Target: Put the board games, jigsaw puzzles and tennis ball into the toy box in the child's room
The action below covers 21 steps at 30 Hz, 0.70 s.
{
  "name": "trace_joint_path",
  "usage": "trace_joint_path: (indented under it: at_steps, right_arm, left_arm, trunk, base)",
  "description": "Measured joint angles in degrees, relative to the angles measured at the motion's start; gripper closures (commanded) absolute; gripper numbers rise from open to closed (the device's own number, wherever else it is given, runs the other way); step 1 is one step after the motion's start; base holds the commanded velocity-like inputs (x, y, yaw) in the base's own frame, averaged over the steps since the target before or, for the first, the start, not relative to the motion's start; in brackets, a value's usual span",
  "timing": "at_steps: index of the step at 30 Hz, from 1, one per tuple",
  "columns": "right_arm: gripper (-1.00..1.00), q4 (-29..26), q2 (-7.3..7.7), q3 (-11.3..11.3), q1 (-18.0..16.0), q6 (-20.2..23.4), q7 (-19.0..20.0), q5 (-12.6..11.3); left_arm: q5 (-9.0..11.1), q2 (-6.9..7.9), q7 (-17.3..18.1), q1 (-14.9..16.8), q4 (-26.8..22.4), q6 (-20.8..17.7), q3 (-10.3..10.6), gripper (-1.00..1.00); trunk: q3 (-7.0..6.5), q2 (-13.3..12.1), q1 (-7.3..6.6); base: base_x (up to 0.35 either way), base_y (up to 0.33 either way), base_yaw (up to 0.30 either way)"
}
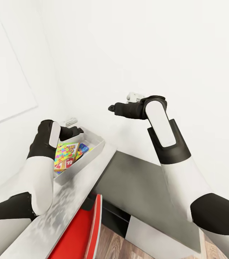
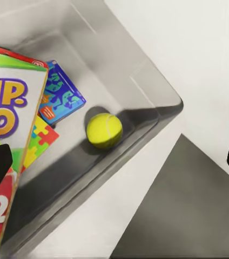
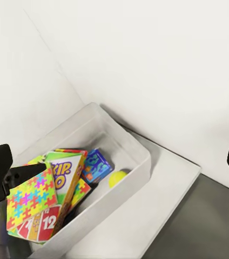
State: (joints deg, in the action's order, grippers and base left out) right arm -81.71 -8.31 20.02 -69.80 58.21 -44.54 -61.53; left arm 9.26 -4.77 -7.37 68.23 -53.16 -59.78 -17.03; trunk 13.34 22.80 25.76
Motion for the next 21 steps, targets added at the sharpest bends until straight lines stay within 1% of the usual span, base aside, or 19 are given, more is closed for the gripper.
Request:
trace_joint_path:
  at_steps: [1, 2, 3, 4, 5, 6, 7, 8, 9, 11, 12, 13, 15, 18, 21]
  right_arm:
    - [-1.00, 0.0, -0.01, 0.0, 0.0, 0.0, 0.0, 0.0]
    - [-1.00, 0.0, -0.02, 0.0, 0.0, 0.0, 0.0, 0.0]
    - [-1.00, 0.0, -0.02, 0.0, 0.0, 0.0, 0.0, 0.0]
    - [-1.00, 0.0, -0.03, 0.0, 0.0, 0.0, 0.0, 0.0]
    - [-1.00, 0.0, -0.03, 0.0, 0.0, 0.0, 0.0, 0.0]
    - [-1.00, 0.0, -0.01, 0.0, 0.0, 0.0, 0.0, -0.1]
    - [-1.00, 0.0, 0.00, 0.0, 0.0, 0.0, 0.0, -0.1]
    - [-1.00, 0.0, 0.02, 0.0, 0.0, 0.0, 0.1, -0.1]
    - [-1.00, 0.0, 0.03, 0.0, 0.0, 0.0, 0.1, -0.1]
    - [-1.00, 0.0, 0.05, 0.0, 0.0, 0.0, 0.1, -0.1]
    - [-1.00, 0.0, 0.05, 0.0, 0.0, 0.0, 0.1, -0.1]
    - [-1.00, 0.0, 0.06, 0.0, 0.0, 0.0, 0.1, -0.1]
    - [-1.00, 0.0, 0.06, 0.0, 0.0, 0.1, 0.1, -0.1]
    - [-1.00, 0.0, 0.06, 0.0, 0.0, 0.0, 0.1, -0.1]
    - [-1.00, 0.0, 0.06, 0.0, 0.0, 0.1, 0.1, -0.1]
  left_arm:
    - [0.2, 0.00, 0.0, 0.0, 0.0, 0.0, 0.0, -1.00]
    - [0.8, 0.00, 0.2, 0.0, 0.0, 0.0, 0.0, -1.00]
    - [1.9, 0.03, 0.6, 0.0, 0.0, 0.0, 0.0, -1.00]
    - [3.4, 0.05, 1.0, 0.0, 0.0, 0.0, 0.0, -1.00]
    - [4.2, 0.07, 1.2, 0.0, 0.0, 0.0, 0.0, -1.00]
    - [5.7, 0.26, 1.5, -0.1, 0.0, 0.0, 0.1, -1.00]
    - [6.3, 0.48, 1.6, -0.1, 0.0, 0.0, 0.2, -1.00]
    - [7.4, 1.17, 1.8, -0.1, 0.0, 0.0, 0.3, -1.00]
    - [7.9, 1.61, 1.9, -0.1, 0.1, 0.0, 0.4, -1.00]
    - [9.5, 3.53, 2.9, -0.1, 0.1, 0.0, 0.6, -1.00]
    - [10.2, 4.00, 3.4, -0.1, 0.1, 0.0, 0.6, -1.00]
    - [11.2, 4.73, 4.5, -0.1, 0.2, 0.0, 0.6, -1.00]
    - [12.8, 5.68, 6.5, -0.1, 0.2, 0.0, 0.8, -1.00]
    - [14.2, 6.59, 8.7, -0.2, 0.2, 0.1, 0.9, -1.00]
    - [14.8, 7.05, 9.7, -0.3, 0.3, 0.0, 0.9, -1.00]
  trunk:
    - [-0.10, 0.0, 0.00]
    - [-0.19, 0.0, 0.01]
    - [-0.29, 0.0, 0.00]
    - [-0.38, 0.0, -0.01]
    - [-0.48, 0.0, 0.00]
    - [-0.57, 0.0, -0.01]
    - [-0.67, 0.0, -0.01]
    - [-0.76, 0.0, -0.01]
    - [-0.86, 0.0, -0.01]
    - [-1.05, 0.0, -0.02]
    - [-1.14, 0.0, -0.02]
    - [-1.24, 0.0, -0.02]
    - [-1.43, 0.0, -0.02]
    - [-1.71, 0.0, -0.02]
    - [-2.00, 0.0, -0.02]
  base:
    - [-0.170, 0.012, 0.000]
    - [-0.154, 0.007, 0.000]
    - [-0.099, 0.005, 0.000]
    - [-0.079, 0.004, 0.000]
    - [-0.051, 0.002, 0.000]
    - [-0.040, 0.002, 0.000]
    - [-0.026, 0.001, 0.000]
    - [-0.021, 0.001, 0.000]
    - [-0.013, 0.001, 0.000]
    - [-0.008, 0.000, 0.000]
    - [-0.004, 0.000, 0.000]
    - [-0.003, 0.000, 0.000]
    - [-0.002, 0.000, 0.000]
    - [0.000, 0.000, 0.000]
    - [0.000, 0.000, 0.000]
